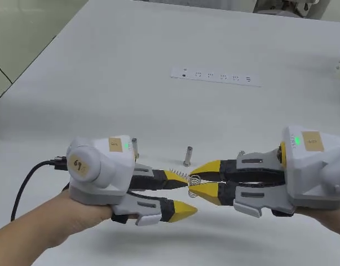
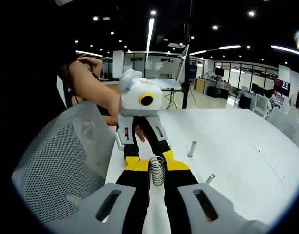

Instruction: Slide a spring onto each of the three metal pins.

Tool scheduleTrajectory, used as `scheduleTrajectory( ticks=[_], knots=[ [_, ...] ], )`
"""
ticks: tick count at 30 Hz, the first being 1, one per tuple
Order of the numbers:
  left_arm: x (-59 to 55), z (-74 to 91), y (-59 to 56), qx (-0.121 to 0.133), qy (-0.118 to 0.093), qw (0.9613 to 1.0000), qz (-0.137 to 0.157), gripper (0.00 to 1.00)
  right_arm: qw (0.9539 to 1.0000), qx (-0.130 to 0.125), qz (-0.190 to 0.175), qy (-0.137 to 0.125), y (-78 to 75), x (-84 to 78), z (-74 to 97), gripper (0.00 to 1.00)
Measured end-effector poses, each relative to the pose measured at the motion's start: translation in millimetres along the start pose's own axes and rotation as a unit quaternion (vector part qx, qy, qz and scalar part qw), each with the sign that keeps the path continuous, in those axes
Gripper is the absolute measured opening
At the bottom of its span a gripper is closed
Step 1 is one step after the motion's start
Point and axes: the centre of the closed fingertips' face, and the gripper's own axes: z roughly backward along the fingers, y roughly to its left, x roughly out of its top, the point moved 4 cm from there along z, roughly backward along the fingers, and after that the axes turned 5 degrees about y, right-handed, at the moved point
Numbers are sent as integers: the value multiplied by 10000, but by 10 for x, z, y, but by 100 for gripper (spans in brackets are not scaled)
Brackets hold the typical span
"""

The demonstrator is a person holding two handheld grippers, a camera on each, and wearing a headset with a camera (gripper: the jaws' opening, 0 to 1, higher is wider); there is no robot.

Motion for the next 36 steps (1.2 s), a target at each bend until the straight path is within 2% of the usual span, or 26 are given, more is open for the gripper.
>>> scheduleTrajectory(
  ticks=[15, 22, 28, 36],
  knots=[
    [-42, 120, 104, 309, 20, 9995, 60, 37, 9999, -103, 22, 21, -28, -14, 11, 7],
    [-96, 246, 184, 527, 44, 9985, 174, 44, 9998, -178, 19, 28, -62, -33, 38, 7],
    [-169, 420, 266, 793, 57, 9964, 291, 51, 9996, -272, 7, 27, -107, -54, 72, 7],
    [-303, 675, 419, 1307, 26, 9902, 499, 60, 9988, -464, -11, 147, -177, -130, 99, 7]
  ],
)
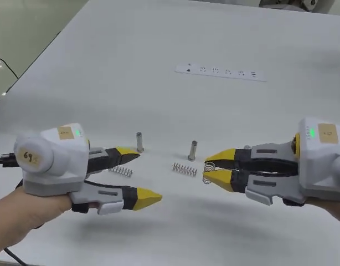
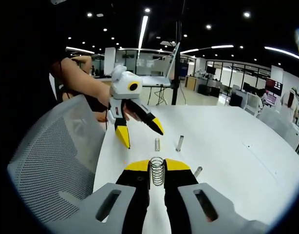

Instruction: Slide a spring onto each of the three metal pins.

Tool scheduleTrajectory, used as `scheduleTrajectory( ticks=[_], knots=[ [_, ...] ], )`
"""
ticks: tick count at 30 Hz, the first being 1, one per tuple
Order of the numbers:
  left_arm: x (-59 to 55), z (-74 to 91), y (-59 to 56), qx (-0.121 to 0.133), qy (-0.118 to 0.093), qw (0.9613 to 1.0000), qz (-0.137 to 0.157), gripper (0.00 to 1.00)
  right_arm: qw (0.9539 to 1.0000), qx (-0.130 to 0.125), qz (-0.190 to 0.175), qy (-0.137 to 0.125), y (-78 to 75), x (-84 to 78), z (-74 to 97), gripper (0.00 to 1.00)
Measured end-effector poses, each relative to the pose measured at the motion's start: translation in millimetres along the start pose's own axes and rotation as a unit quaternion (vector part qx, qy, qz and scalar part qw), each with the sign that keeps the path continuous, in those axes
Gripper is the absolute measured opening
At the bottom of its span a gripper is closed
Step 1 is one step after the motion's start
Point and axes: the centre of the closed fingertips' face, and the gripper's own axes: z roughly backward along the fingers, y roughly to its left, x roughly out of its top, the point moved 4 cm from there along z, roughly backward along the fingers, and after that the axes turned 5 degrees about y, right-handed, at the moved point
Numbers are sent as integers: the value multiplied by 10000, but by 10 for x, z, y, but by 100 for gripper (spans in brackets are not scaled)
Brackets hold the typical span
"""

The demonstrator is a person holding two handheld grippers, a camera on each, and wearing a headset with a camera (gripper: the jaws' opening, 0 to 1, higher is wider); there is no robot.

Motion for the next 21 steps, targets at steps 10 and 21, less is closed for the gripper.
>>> scheduleTrajectory(
  ticks=[10, 21],
  knots=[
    [-108, 152, 146, 447, 31, 9988, 171, 75, 9998, -170, -44, -52, -68, -6, 67, 7],
    [-122, 178, 256, 776, -81, 9963, 364, 98, 9992, -353, -176, -111, -136, -78, 150, 7]
  ],
)
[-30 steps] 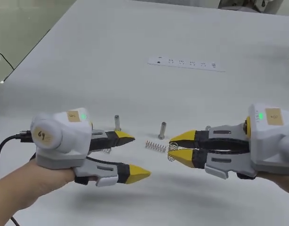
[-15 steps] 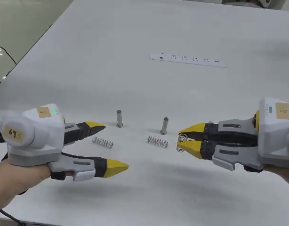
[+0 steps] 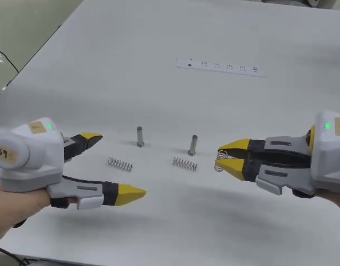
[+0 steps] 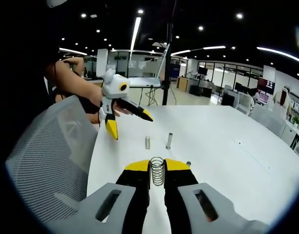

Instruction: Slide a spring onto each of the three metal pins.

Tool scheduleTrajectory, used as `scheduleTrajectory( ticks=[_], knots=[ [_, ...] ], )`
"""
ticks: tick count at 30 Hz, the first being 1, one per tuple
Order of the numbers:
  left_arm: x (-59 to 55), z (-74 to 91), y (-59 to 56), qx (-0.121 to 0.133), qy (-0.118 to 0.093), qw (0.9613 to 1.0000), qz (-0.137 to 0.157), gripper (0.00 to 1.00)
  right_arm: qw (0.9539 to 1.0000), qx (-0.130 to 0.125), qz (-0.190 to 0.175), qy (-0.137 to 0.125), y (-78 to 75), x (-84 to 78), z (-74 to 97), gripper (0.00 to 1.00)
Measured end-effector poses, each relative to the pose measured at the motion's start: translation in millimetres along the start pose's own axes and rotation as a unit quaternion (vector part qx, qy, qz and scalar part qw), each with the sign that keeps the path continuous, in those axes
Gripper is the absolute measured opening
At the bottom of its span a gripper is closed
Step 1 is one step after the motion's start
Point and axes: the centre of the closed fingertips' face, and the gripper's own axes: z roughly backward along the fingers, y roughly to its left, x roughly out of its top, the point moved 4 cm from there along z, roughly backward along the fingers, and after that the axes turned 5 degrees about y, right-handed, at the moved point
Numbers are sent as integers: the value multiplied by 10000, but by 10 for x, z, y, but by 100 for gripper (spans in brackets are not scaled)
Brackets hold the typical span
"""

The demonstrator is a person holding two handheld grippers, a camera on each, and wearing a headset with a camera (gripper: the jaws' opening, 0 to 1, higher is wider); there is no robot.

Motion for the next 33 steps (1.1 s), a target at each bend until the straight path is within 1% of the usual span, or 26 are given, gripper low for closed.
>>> scheduleTrajectory(
  ticks=[4, 6, 10, 12, 14, 16, 17, 18, 20, 22, 26, 28, 29, 31, 33],
  knots=[
    [-26, 13, 7, 4, -2, 10000, 86, 98, 9998, -24, -208, -21, -19, -55, 31, 7],
    [-32, 20, 11, 28, 2, 10000, 73, 98, 9996, -36, -287, -26, -30, -73, 40, 7],
    [-38, 34, 35, 58, 0, 9999, 116, 98, 9994, -91, -324, 10, -66, -106, 53, 7],
    [-41, 47, 39, 70, -3, 9999, 126, 98, 9990, -123, -426, -2, -106, -121, 64, 7],
    [-43, 59, 47, 78, -4, 9999, 137, 98, 9979, -163, -624, 11, -150, -139, 77, 7],
    [-46, 75, 54, 95, -2, 9999, 141, 98, 9945, -150, -1038, -14, -176, -146, 92, 7],
    [-51, 80, 65, 110, -1, 9998, 141, 98, 9937, -125, -1117, 25, -201, -162, 103, 7],
    [-53, 89, 76, 134, -1, 9998, 143, 98, 9947, -164, -1012, 14, -226, -164, 111, 7],
    [-54, 99, 84, 144, -5, 9998, 156, 98, 9954, -231, -924, 51, -256, -179, 128, 7],
    [-62, 114, 103, 167, 0, 9997, 168, 98, 9953, -283, -925, 79, -320, -187, 154, 7],
    [-74, 122, 101, 166, 17, 9997, 179, 98, 9947, -456, -913, 123, -444, -202, 203, 7],
    [-91, 126, 102, 179, 44, 9997, 188, 98, 9937, -593, -945, 143, -531, -215, 235, 7],
    [-98, 130, 97, 179, 49, 9996, 201, 98, 9927, -714, -958, 174, -586, -227, 255, 7],
    [-107, 136, 99, 194, 64, 9996, 195, 98, 9917, -787, -1006, 167, -642, -239, 277, 7],
    [-113, 147, 107, 211, 70, 9995, 214, 98, 9897, -935, -1068, 166, -718, -261, 301, 7]
  ],
)
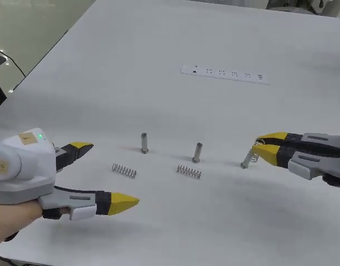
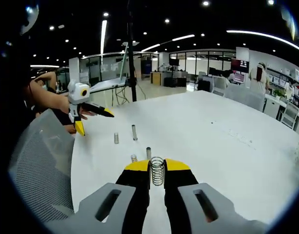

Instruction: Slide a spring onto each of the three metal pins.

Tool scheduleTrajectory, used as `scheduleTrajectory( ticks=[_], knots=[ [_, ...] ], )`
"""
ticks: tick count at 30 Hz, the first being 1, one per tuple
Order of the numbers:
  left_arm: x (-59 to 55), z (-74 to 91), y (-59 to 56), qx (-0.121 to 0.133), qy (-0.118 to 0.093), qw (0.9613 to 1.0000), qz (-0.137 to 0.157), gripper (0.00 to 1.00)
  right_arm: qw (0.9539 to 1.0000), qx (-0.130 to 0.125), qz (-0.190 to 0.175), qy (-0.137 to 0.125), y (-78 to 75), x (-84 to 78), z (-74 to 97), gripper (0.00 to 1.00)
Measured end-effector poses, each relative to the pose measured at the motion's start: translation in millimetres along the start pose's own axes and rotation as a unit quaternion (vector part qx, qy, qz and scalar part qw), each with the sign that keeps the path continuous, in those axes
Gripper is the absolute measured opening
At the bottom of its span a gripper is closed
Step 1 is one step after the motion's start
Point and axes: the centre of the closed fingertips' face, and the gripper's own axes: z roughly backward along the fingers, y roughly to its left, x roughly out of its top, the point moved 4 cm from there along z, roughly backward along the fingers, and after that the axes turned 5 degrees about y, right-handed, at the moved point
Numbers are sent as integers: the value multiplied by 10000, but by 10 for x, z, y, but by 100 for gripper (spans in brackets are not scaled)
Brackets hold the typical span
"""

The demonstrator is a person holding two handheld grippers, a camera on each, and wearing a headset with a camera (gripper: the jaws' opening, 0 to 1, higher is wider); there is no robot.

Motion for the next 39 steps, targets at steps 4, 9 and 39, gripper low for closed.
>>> scheduleTrajectory(
  ticks=[4, 9, 39],
  knots=[
    [11, 20, 18, 33, -50, 10000, 28, 98, 9998, -166, -83, -79, -89, 11, 15, 7],
    [11, 22, 14, 40, -60, 10000, 25, 98, 9994, -284, -166, -140, -145, 19, 10, 7],
    [-44, 22, -2, 56, -38, 9999, 97, 98, 9980, -461, -436, -48, -316, -136, -183, 7]
  ],
)
